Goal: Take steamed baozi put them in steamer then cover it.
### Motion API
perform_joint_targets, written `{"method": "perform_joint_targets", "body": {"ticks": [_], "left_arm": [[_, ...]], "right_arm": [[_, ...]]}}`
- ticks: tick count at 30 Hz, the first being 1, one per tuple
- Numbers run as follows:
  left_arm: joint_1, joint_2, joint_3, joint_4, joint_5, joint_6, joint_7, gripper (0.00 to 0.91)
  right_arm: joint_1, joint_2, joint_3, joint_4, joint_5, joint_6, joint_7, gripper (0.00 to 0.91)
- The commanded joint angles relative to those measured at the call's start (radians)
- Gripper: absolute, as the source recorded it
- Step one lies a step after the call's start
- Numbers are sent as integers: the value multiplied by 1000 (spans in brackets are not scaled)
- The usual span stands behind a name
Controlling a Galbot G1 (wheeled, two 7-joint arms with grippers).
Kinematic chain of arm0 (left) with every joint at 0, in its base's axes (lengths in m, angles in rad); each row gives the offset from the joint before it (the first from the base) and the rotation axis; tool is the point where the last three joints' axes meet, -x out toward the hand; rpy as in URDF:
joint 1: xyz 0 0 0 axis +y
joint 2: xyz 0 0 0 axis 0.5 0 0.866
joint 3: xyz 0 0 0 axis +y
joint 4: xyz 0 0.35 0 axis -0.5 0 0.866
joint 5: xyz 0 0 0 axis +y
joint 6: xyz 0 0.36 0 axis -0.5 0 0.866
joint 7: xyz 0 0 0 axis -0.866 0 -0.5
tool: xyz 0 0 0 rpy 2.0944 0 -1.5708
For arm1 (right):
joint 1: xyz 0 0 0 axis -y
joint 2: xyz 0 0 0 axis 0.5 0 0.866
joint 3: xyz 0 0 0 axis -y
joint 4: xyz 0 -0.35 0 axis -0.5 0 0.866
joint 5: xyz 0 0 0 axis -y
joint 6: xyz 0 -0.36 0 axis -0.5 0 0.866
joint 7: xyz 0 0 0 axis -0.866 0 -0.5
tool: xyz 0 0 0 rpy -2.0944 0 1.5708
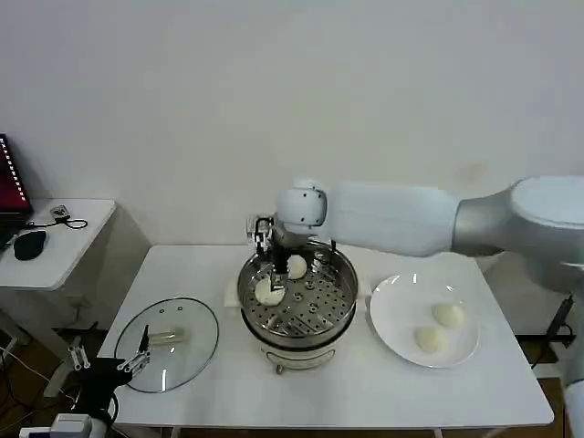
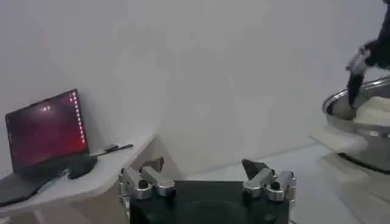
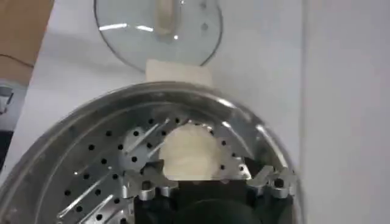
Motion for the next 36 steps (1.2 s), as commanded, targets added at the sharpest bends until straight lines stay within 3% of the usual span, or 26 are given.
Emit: {"method": "perform_joint_targets", "body": {"ticks": [1, 5, 8, 9, 10, 13, 18, 22, 24, 27, 31, 35, 36], "left_arm": [[4, 6, 1, -2, -1, -1, 1, 907], [11, 9, 6, -9, -3, -2, 2, 907], [12, 10, 16, -15, 0, -2, 2, 907], [12, 10, 19, -15, 1, -2, 2, 907], [12, 10, 22, -16, 2, -2, 2, 907], [14, 9, 32, -14, 4, -2, 2, 907], [17, 5, 44, -12, 14, -3, 2, 907], [22, 2, 49, -10, 25, -4, 2, 907], [26, 2, 46, -9, 27, -4, 2, 907], [33, 3, 40, -5, 29, -5, 3, 907], [37, 0, 42, 3, 36, -4, 3, 907], [32, -8, 57, 13, 54, -4, 2, 907], [32, -10, 62, 14, 58, -3, 2, 907]], "right_arm": [[164, -249, 9, 227, 8, 6, 0, 907], [211, -441, -17, 334, -43, 37, -30, 907], [253, -605, -65, 389, -211, 131, -97, 907], [255, -624, -68, 391, -235, 137, -101, 907], [263, -698, -92, 404, -329, 209, -131, 907], [253, -800, -126, 423, -448, 291, -170, 907], [130, -894, -77, 443, -619, 377, -211, 907], [-111, -992, 99, 433, -820, 478, -258, 907], [-269, -1037, 221, 423, -862, 525, -277, 907], [-332, -1067, 231, 409, -911, 565, -269, 907], [-502, -1084, 376, 384, -929, 579, -254, 907], [-613, -1069, 425, 342, -940, 578, -239, 907], [-687, -1063, 483, 330, -937, 575, -240, 907]]}}
